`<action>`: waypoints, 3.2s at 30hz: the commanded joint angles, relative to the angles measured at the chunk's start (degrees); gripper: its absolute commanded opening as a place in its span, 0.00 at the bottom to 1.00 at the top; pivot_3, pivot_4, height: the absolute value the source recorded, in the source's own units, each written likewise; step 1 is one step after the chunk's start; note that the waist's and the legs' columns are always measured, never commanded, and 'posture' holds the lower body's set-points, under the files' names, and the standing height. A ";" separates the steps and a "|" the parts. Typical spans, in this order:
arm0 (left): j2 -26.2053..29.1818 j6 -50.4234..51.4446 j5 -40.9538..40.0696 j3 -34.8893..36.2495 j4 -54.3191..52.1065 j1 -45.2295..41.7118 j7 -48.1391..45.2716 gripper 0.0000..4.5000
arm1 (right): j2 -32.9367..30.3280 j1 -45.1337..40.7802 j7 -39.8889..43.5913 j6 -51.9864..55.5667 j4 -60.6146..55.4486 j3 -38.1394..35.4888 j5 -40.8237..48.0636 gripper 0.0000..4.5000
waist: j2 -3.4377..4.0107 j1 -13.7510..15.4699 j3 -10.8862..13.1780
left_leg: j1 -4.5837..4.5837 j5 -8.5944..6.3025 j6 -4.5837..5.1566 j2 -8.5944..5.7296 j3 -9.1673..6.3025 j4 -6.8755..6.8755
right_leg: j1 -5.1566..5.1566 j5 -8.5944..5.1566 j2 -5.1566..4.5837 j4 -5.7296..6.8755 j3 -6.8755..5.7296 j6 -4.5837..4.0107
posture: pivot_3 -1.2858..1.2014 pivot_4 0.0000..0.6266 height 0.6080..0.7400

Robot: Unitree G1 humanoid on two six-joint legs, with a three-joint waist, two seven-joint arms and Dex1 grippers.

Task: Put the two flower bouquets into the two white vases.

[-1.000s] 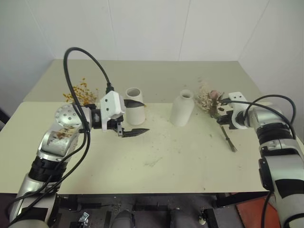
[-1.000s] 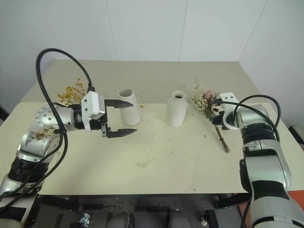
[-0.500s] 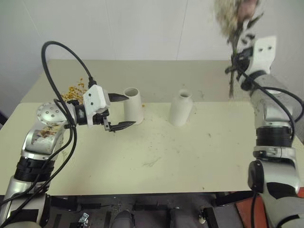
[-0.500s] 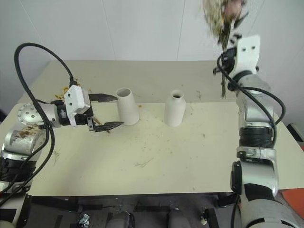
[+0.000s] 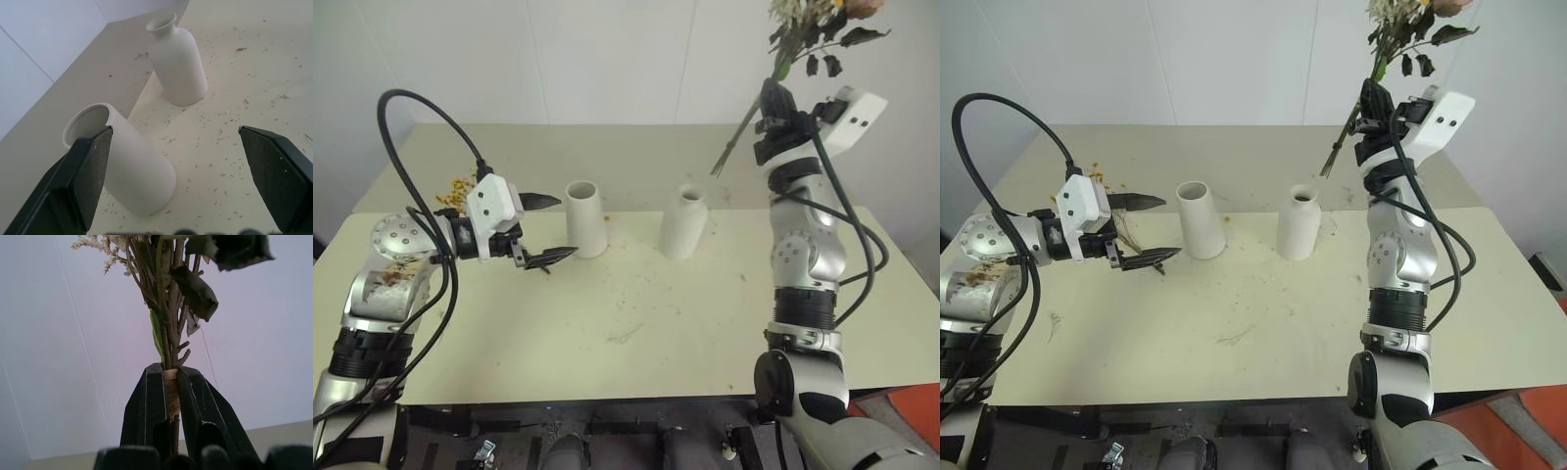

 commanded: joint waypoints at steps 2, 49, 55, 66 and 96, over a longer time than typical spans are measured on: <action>0.53 -0.03 -0.48 1.81 -2.55 0.20 1.06 1.00 | 1.37 0.64 0.10 -1.34 -3.88 1.57 0.99 0.03 | 0.00 -0.07 0.00 | 0.00 0.00 0.00 0.00 0.00 -0.02 | 0.00 0.00 0.00 0.00 0.01 0.00 | 0.52 0.24 1.00; 0.68 -0.20 -0.46 1.88 -2.26 0.61 0.62 1.00 | -0.14 0.63 3.36 -5.28 4.63 5.19 -0.34 0.03 | 0.02 -0.05 0.01 | 0.07 0.00 0.00 0.00 0.01 -0.05 | 0.01 -0.01 0.01 -0.02 0.03 -0.02 | 0.52 0.24 1.00; 0.44 -0.45 -0.36 1.76 -1.94 0.36 0.66 1.00 | 1.45 5.83 5.63 -6.77 -0.29 9.73 -2.42 0.03 | 0.02 -0.07 0.01 | 0.06 0.00 0.00 0.01 0.00 -0.09 | 0.00 -0.01 0.02 -0.02 0.01 -0.02 | 0.52 0.24 1.00; 0.62 -0.29 -0.45 2.04 -2.52 1.04 0.84 1.00 | 1.78 8.26 6.20 -13.43 3.51 10.79 -6.14 0.03 | 0.01 0.10 0.00 | 0.12 0.00 -0.01 0.00 0.00 -0.08 | 0.03 -0.01 0.01 -0.05 0.02 -0.02 | 0.52 0.24 1.00; 0.78 -0.13 -0.35 1.89 -2.41 0.50 0.32 1.00 | 0.76 9.45 8.55 -15.18 3.08 11.44 -6.62 0.03 | 0.02 -0.02 0.01 | 0.11 0.01 -0.01 0.00 0.00 -0.08 | 0.01 -0.01 0.02 -0.05 0.03 -0.03 | 0.52 0.24 1.00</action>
